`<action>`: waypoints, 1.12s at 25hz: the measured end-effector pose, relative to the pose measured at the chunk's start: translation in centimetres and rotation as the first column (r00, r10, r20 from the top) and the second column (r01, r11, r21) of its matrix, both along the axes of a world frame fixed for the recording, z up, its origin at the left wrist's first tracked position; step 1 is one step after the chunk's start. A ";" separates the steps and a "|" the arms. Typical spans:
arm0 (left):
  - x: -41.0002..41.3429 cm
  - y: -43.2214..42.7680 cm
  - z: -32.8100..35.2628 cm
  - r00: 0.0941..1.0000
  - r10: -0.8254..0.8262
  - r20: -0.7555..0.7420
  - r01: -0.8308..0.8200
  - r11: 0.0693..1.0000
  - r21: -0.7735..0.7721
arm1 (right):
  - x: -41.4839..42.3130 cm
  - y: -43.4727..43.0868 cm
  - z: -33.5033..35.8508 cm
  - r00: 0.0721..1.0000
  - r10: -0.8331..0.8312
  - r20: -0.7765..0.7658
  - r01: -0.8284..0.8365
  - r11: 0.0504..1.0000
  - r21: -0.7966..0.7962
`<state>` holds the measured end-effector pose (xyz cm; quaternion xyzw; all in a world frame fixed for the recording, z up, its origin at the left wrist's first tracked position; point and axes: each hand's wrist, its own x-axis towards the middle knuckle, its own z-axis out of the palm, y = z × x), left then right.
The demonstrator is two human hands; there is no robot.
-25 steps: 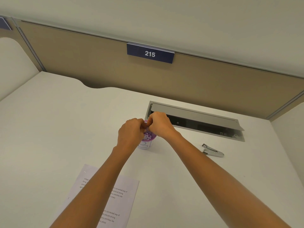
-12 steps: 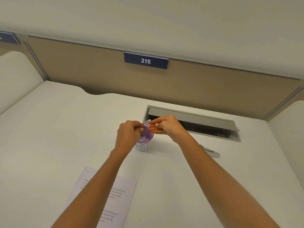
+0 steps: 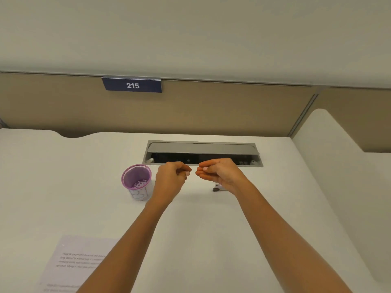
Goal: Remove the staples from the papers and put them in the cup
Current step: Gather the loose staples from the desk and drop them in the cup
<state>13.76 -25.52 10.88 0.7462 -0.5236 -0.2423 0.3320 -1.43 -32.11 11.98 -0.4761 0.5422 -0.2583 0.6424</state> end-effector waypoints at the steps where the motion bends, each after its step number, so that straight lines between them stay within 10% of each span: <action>1: -2.0 -0.7 -0.3 1.000 -0.025 -0.007 0.025 1.000 0.018 | -2.1 -0.3 -0.2 0.999 -0.018 -0.035 0.018 1.000 -0.017; 9: -16.8 -4.5 -6.1 0.968 -0.250 0.009 0.245 0.955 0.169 | -18.1 -3.1 -4.0 0.899 -0.138 -0.416 0.095 0.988 -0.122; 14: -21.5 -5.1 -9.2 0.917 -0.370 0.150 0.327 0.911 0.252 | -23.2 -4.1 -8.2 0.738 -0.095 -0.668 -0.139 0.948 -0.288; 23: -23.8 -4.8 -11.5 0.851 -0.363 0.380 0.299 0.929 0.218 | -22.6 -2.4 -12.8 0.552 0.064 -0.831 -0.610 0.711 -0.350; 28: -24.5 -4.2 -11.4 0.886 -0.321 0.335 0.286 0.946 0.152 | -23.7 0.4 -13.7 0.599 0.042 -0.799 -0.658 0.594 -0.462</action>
